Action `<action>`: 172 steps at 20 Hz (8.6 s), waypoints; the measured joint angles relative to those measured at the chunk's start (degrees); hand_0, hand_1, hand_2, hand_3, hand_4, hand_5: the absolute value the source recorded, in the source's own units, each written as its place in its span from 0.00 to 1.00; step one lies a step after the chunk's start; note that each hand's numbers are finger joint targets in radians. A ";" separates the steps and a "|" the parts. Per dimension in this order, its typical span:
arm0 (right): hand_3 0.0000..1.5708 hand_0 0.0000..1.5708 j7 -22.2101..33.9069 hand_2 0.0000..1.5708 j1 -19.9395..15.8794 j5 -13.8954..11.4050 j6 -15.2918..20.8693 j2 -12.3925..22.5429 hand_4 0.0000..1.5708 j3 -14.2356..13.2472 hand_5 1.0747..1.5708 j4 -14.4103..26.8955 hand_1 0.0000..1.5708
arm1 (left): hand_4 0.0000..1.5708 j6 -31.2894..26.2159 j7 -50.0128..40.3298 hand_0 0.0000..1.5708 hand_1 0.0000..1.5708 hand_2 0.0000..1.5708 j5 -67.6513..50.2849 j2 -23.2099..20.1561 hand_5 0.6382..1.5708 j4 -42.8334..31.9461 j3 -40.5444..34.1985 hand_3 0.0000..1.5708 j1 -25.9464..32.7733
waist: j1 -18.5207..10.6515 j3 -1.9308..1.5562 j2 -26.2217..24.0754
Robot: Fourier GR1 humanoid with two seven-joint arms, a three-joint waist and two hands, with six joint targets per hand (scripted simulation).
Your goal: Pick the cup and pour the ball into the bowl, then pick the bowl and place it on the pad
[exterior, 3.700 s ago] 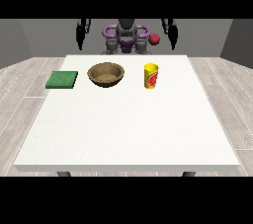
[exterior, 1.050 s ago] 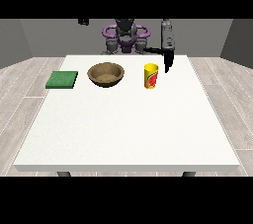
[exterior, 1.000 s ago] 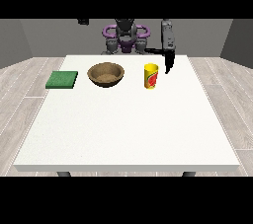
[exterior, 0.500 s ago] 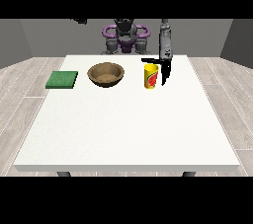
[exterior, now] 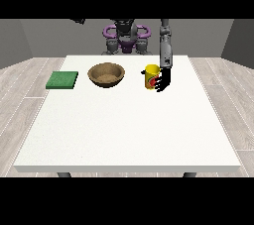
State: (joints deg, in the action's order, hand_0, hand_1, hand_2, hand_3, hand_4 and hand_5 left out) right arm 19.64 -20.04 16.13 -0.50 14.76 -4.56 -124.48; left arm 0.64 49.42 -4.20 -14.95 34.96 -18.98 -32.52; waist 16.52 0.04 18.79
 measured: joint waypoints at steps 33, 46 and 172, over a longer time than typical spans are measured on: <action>0.00 0.00 -3.81 0.00 1.16 6.15 -6.86 1.74 0.21 -7.40 0.99 14.78 0.00 | 0.51 44.23 -34.76 0.87 0.87 1.00 41.38 2.55 1.00 -10.50 24.31 1.00 -19.28 | -0.76 -0.10 -9.74; 0.00 0.00 -5.21 0.00 1.12 3.41 -6.42 -0.14 0.24 -5.63 0.99 23.33 0.00 | 0.62 46.39 -59.61 0.94 0.94 1.00 71.80 9.03 0.91 -24.93 45.68 1.00 -27.54 | -2.74 -0.21 -16.95; 1.00 1.00 -6.76 1.00 -15.36 -19.27 11.96 -0.99 0.83 0.52 0.90 66.41 1.00 | 0.00 -23.91 -39.22 0.00 0.00 0.00 -18.67 -38.64 0.97 5.41 -9.62 0.00 -21.72 | -14.52 0.13 -5.30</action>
State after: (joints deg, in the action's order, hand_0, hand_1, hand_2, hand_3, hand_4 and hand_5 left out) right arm 12.87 -35.40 -3.15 11.46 13.77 -4.04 -58.08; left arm -23.27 10.20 -22.86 -53.59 40.37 -28.60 -54.25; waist 2.00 0.17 13.49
